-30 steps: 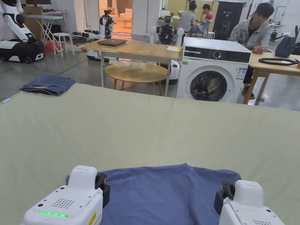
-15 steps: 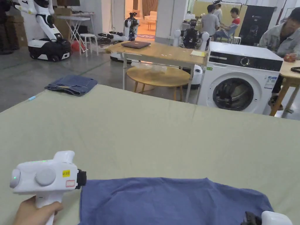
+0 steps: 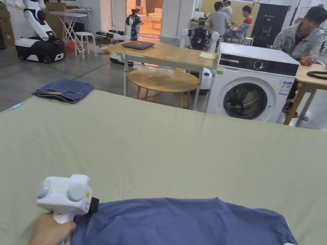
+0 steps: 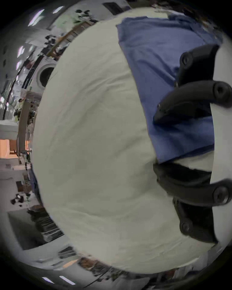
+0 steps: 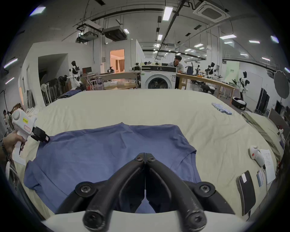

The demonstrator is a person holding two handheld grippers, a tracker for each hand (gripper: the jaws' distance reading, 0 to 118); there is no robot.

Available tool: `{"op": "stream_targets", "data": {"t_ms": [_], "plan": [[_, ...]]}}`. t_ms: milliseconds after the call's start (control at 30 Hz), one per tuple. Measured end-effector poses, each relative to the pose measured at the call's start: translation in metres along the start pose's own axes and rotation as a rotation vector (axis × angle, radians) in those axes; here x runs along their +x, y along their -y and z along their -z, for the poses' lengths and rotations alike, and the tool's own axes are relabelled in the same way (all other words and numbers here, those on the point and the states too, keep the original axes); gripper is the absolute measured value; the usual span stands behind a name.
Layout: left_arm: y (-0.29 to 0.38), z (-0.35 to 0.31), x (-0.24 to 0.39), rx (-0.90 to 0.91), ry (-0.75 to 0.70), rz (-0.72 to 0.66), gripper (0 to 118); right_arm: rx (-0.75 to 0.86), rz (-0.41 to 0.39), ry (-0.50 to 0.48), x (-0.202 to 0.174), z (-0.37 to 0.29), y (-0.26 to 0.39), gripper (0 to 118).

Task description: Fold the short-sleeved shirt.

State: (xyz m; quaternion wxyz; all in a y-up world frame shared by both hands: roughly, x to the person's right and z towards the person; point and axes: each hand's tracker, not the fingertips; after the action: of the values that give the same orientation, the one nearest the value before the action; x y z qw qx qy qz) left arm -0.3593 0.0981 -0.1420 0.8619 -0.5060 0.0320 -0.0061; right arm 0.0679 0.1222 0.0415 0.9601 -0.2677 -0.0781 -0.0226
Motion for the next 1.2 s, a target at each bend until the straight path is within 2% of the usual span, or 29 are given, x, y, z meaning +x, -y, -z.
{"op": "stream_targets", "data": {"t_ms": [33, 67, 267, 300, 367, 400, 500, 667, 833, 933, 967, 1000, 1033, 1067, 1133, 1200], "plan": [[0.001, -0.001, 0.004, 0.017, -0.007, 0.03, 8, -0.007, 0.003, 0.003, 0.002, 0.001, 0.0, 0], [0.002, -0.003, 0.007, 0.042, -0.008, 0.053, 0, -0.016, 0.009, 0.005, 0.006, 0.005, -0.001, 0], [-0.005, -0.018, -0.02, 0.083, 0.036, 0.032, 0, -0.101, 0.038, 0.043, 0.049, 0.041, -0.039, 2], [-0.008, -0.023, -0.025, 0.116, 0.011, 0.035, 0, -0.12, 0.041, 0.046, 0.059, 0.052, -0.049, 15], [-0.014, -0.03, -0.034, 0.119, 0.036, 0.02, 0, -0.151, 0.051, 0.032, 0.079, 0.078, -0.07, 48], [-0.018, -0.03, -0.038, 0.125, 0.044, 0.011, 0, -0.205, 0.06, 0.032, 0.088, 0.095, -0.081, 48], [-0.025, -0.036, -0.043, 0.158, 0.039, 0.023, 0, -0.306, 0.078, -0.004, 0.11, 0.146, -0.102, 69], [-0.028, -0.032, -0.039, 0.167, 0.042, 0.031, 0, -0.433, 0.067, -0.055, 0.114, 0.211, -0.112, 69], [-0.029, -0.027, -0.037, 0.16, 0.041, 0.035, 0, -0.541, 0.06, -0.09, 0.097, 0.246, -0.103, 69], [-0.029, -0.026, -0.037, 0.158, 0.047, 0.027, 0, -0.603, 0.019, -0.057, 0.085, 0.254, -0.101, 63], [-0.03, -0.026, -0.037, 0.156, 0.046, 0.026, 0, -0.585, 0.007, -0.042, 0.08, 0.25, -0.104, 59], [-0.031, -0.026, -0.036, 0.156, 0.046, 0.027, 0, -0.584, -0.004, -0.035, 0.076, 0.248, -0.105, 40], [-0.032, -0.026, -0.035, 0.159, 0.047, 0.03, 0, -0.57, -0.019, -0.037, 0.07, 0.242, -0.105, 13], [-0.032, -0.026, -0.034, 0.16, 0.048, 0.033, 0, -0.555, -0.056, -0.046, 0.064, 0.238, -0.104, 2], [-0.033, -0.027, -0.032, 0.164, 0.054, 0.031, 0, -0.547, -0.117, -0.019, 0.069, 0.247, -0.101, 1], [-0.033, -0.032, -0.03, 0.172, 0.054, 0.034, 0, -0.516, -0.056, -0.054, 0.072, 0.237, -0.101, 1]]}}
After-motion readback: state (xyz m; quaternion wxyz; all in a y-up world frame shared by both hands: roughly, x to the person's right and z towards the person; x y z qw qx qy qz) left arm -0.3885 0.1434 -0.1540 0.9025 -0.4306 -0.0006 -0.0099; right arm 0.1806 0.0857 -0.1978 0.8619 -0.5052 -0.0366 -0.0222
